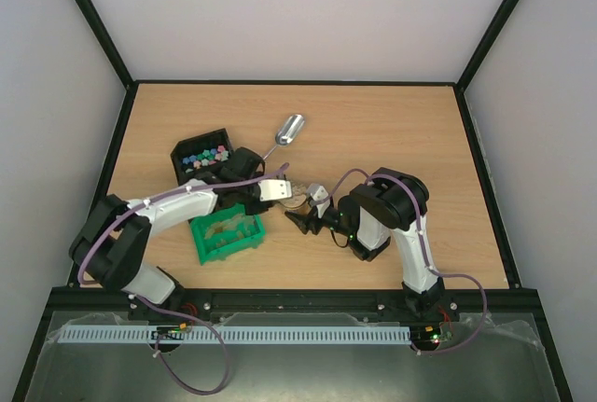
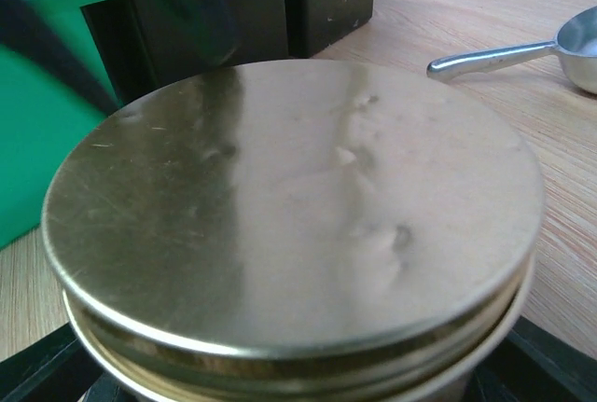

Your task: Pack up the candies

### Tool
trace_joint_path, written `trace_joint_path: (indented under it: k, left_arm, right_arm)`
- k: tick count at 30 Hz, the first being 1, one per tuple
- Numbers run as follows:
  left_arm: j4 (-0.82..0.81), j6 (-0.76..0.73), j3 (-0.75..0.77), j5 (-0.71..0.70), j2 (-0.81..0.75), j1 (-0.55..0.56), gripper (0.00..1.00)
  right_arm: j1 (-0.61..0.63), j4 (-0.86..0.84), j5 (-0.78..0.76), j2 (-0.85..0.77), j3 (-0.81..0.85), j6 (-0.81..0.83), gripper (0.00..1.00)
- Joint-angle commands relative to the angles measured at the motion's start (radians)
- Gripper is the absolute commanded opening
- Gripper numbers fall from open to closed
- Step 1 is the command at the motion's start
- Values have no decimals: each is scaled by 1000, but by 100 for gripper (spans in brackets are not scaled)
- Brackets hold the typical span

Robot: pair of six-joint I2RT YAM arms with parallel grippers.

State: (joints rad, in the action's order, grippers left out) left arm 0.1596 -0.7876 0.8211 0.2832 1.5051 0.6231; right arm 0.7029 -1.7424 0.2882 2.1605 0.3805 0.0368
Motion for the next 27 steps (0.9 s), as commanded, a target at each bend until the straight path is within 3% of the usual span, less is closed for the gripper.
trace_joint_path:
  k: [1,12,17,25,27]
  left_arm:
    - [-10,-56,-19,-133,-25,-68,33]
    - [108,63,62,-4,-47,52,48]
    - [59,125,91,20,-3,91,49]
    - [-20,130,79,-66,59,172,52]
    - [-29,137,74,-79,61,173,47]
  right_arm:
    - [18,-156,79,80,-46,-78,43]
    - [19,-156,78,83,-42,-79,43]
    - [19,-156,77,84,-41,-80,43]
    - [18,-157,77,84,-42,-80,43]
    - [18,-157,77,84,-42,-82,43]
